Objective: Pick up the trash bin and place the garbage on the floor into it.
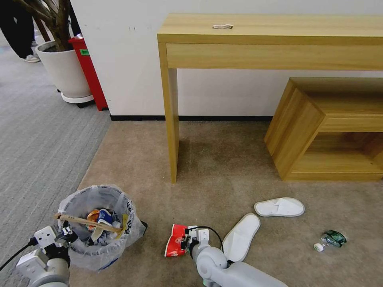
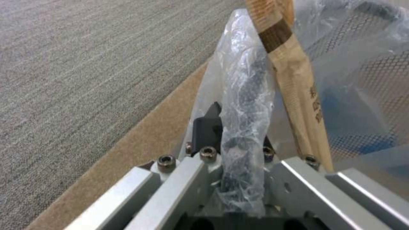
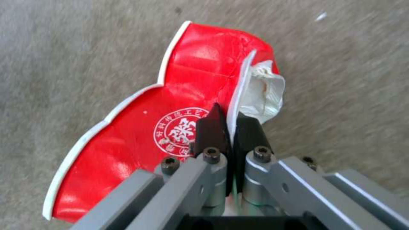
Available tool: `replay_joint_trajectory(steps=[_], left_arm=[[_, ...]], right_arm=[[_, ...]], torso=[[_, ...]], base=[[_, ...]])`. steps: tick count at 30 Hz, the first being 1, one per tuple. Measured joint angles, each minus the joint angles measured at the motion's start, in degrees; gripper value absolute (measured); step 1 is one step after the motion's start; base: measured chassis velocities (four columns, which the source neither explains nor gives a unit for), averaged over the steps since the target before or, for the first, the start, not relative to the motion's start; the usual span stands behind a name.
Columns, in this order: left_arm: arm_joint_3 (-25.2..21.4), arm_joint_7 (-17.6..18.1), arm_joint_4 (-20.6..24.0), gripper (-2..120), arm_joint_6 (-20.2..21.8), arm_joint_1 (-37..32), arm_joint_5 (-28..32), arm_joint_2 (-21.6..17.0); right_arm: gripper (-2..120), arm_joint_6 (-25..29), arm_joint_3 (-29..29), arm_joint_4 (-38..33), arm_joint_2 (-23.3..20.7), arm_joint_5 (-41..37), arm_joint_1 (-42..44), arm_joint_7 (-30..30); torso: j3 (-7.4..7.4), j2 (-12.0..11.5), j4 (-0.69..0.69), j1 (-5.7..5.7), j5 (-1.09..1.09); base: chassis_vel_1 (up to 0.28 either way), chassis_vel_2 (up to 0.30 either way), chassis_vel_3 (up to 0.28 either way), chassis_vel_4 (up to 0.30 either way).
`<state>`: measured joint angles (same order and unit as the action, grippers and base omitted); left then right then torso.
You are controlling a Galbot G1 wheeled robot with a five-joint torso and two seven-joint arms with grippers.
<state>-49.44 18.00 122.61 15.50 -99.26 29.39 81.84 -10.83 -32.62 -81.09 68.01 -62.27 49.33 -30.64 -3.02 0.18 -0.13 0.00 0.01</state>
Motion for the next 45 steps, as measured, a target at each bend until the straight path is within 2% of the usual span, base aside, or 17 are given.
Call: replay_joint_trajectory(steps=[3, 12, 18, 20, 23, 31, 36, 45], left_arm=[[-0.01, 0.00, -0.48, 1, 0.00, 0.07, 0.00, -0.11], [-0.02, 0.01, -1.15, 1, 0.03, 0.28, 0.03, -0.40], [-0.03, 0.67, -0.79, 1, 1.46, 0.14, 1.37, -1.15], [-0.03, 0.81, -0.62, 1, 1.70, 0.20, 1.64, -1.22], [-0.25, 2.10, 1.67, 1, 4.23, 0.83, 5.11, -2.18], [-0.76, 5.89, 6.15, 1, 8.22, 1.39, 13.85, -5.10], [-0.05, 6.90, 6.64, 1, 9.13, 0.86, 15.47, -7.01], [1.24, 6.97, 7.23, 1, 9.46, 0.11, 15.35, -7.62]], right_arm=[[0, 1.64, 1.00, -1.27, -3.05, 1.26, 0.26, 2.24], [0, 4.83, 2.80, -5.54, -7.52, 3.30, 0.88, 4.55], [0, 7.88, 5.56, -13.68, -11.61, 3.66, 1.39, 7.34], [0, 8.06, 5.76, -14.20, -11.86, 3.66, 1.29, 7.53], [0, 9.97, 7.09, -19.74, -14.02, 3.56, 0.12, 8.84], [0, 13.63, 7.81, -25.04, -16.25, 3.86, -0.93, 11.39], [0, 16.76, 7.54, -28.37, -16.99, 3.34, -3.35, 13.95], [0, 20.17, 5.55, -34.55, -17.73, -0.01, -10.41, 16.83]], torso=[[0.00, 0.01, -0.02, 0.00, -0.04], [0.00, 0.00, -0.01, 0.00, -0.01], [0.00, 0.00, 0.00, 0.00, 0.00], [0.00, 0.00, 0.00, 0.00, 0.00], [0.00, 0.00, -0.01, 0.00, -0.02], [0.00, 0.00, -0.03, 0.00, 0.00], [0.00, 0.00, 0.00, 0.00, -0.01], [0.00, 0.00, 0.00, 0.00, -0.02]], base=[[0.000, 0.000, 0.000, 0.000], [0.000, 0.000, 0.000, 0.000], [0.000, 0.000, 0.000, 0.000], [0.000, 0.000, 0.000, 0.000], [0.000, 0.000, 0.000, 0.000], [0.000, 0.000, 0.000, 0.000], [0.000, 0.000, 0.000, 0.000], [0.000, 0.000, 0.000, 0.000]])
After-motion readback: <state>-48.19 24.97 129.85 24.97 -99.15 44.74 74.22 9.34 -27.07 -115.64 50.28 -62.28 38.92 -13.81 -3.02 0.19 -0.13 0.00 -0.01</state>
